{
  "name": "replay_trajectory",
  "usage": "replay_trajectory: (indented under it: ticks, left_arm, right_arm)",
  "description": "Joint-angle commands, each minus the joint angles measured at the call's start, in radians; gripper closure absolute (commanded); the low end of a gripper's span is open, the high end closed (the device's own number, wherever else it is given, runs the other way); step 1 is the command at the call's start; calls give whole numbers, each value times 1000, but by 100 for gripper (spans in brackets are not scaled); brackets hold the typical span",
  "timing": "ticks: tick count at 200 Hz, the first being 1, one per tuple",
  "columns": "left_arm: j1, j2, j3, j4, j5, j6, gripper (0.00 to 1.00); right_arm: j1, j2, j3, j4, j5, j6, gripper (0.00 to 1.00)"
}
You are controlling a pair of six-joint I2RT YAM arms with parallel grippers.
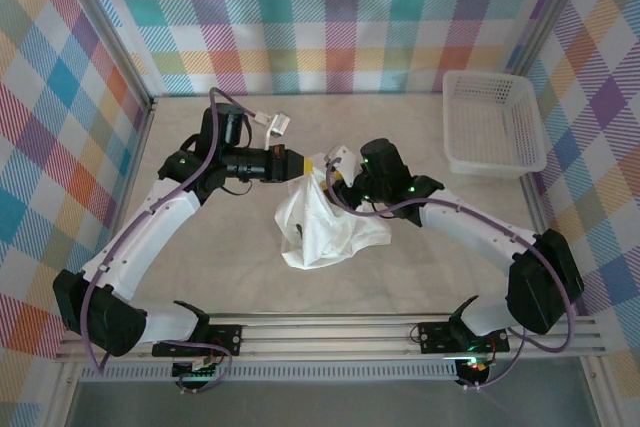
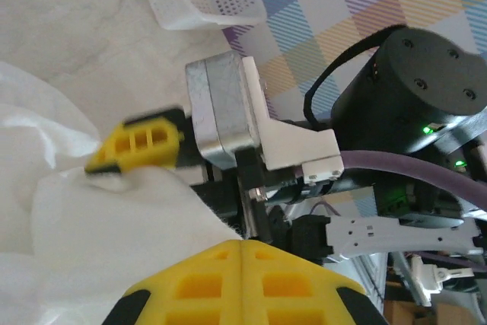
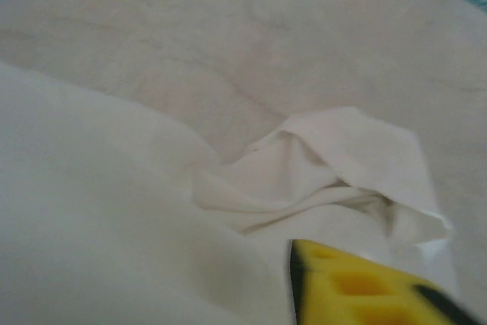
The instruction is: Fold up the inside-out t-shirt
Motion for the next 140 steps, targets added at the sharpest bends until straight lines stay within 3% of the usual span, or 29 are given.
replay_trajectory:
  ticks: [1,9,22,36,52,63,83,103,122,140]
  left_arm:
    - [9,4,48,-144,-158,134,100]
    - [25,27,57,-177,-253,157,100]
    - [57,69,59,-186,-367,188,100]
    - [91,110,62,-164,-402,201,100]
    - [107,133,65,-103,-349,202,100]
    - [108,140,69,-66,-283,197,100]
    - [107,110,51,-11,-196,179,76]
    - [108,26,6,-27,-220,173,59]
    - [107,-85,-55,-41,-251,112,53]
    - [103,-177,-128,-4,-257,-50,50]
  right_arm:
    - [1,-44,65,-118,-277,76,95]
    - [-10,-77,62,-121,-354,158,100]
    - [-40,-146,34,-19,-462,343,100]
    - [-58,-207,-51,313,-554,653,100]
    - [-55,-210,-138,709,-564,982,100]
    - [-57,-209,-132,707,-538,1016,100]
    - [-63,-206,-119,602,-467,969,100]
    - [-94,-190,-122,521,-395,984,100]
    - [-120,-183,-132,491,-363,994,100]
    - [-124,-177,-134,487,-352,984,100]
